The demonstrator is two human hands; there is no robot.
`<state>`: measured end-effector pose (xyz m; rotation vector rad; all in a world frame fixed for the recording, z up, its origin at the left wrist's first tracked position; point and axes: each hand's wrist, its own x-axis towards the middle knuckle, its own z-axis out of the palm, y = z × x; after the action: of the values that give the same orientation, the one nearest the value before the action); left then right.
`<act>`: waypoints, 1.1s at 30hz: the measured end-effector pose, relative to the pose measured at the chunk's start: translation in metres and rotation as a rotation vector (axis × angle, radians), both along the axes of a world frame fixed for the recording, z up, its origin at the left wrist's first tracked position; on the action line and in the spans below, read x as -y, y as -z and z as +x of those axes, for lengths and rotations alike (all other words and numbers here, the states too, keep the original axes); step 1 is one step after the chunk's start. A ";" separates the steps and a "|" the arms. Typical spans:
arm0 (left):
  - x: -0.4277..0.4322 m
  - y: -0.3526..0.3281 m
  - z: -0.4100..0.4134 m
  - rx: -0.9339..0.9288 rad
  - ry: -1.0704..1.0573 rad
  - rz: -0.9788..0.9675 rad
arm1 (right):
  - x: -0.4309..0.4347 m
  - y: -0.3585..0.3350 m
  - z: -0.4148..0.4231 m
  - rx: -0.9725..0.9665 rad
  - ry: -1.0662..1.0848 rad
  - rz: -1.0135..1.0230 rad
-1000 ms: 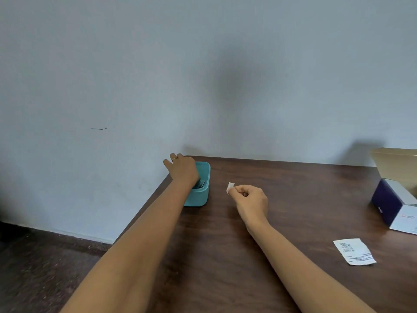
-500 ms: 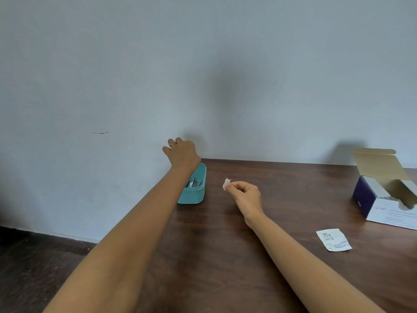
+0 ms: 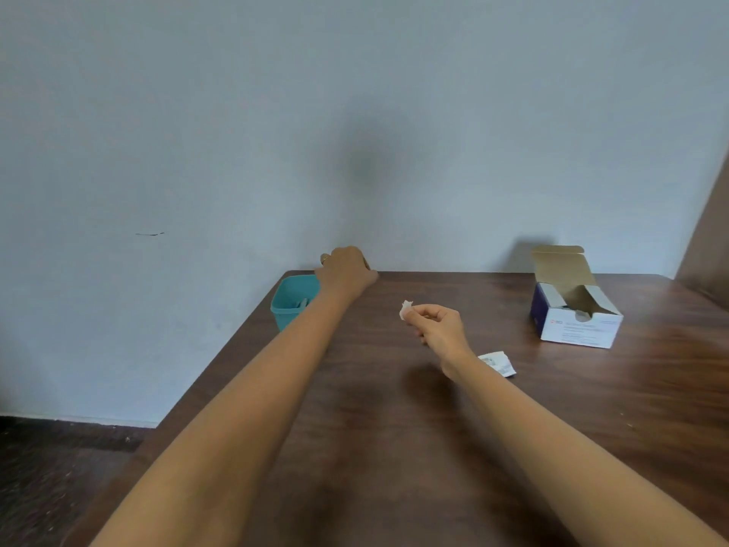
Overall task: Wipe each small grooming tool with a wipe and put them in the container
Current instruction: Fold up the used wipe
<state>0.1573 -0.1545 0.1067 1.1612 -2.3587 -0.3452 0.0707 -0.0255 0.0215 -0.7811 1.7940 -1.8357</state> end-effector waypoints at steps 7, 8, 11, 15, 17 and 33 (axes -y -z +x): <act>-0.061 0.040 -0.019 -0.085 0.151 0.246 | -0.065 0.000 -0.034 -0.139 0.112 -0.012; -0.069 0.047 -0.021 -0.096 0.170 0.268 | -0.073 0.002 -0.040 -0.159 0.139 0.006; -0.091 0.068 -0.027 -0.112 0.203 0.322 | -0.095 0.007 -0.054 -0.165 0.179 0.030; -0.114 0.089 -0.038 -0.156 0.223 0.395 | -0.114 0.017 -0.062 -0.133 0.193 0.046; -0.124 0.097 -0.042 -0.175 0.229 0.396 | -0.120 0.024 -0.064 -0.130 0.199 0.042; -0.146 0.122 -0.066 -0.181 0.223 0.245 | -0.123 0.033 -0.069 -0.145 0.150 0.006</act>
<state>0.0908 -0.0087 -0.0154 0.9256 -2.3345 -0.8009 0.0022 0.0977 -0.0115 -0.8162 1.9966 -1.9100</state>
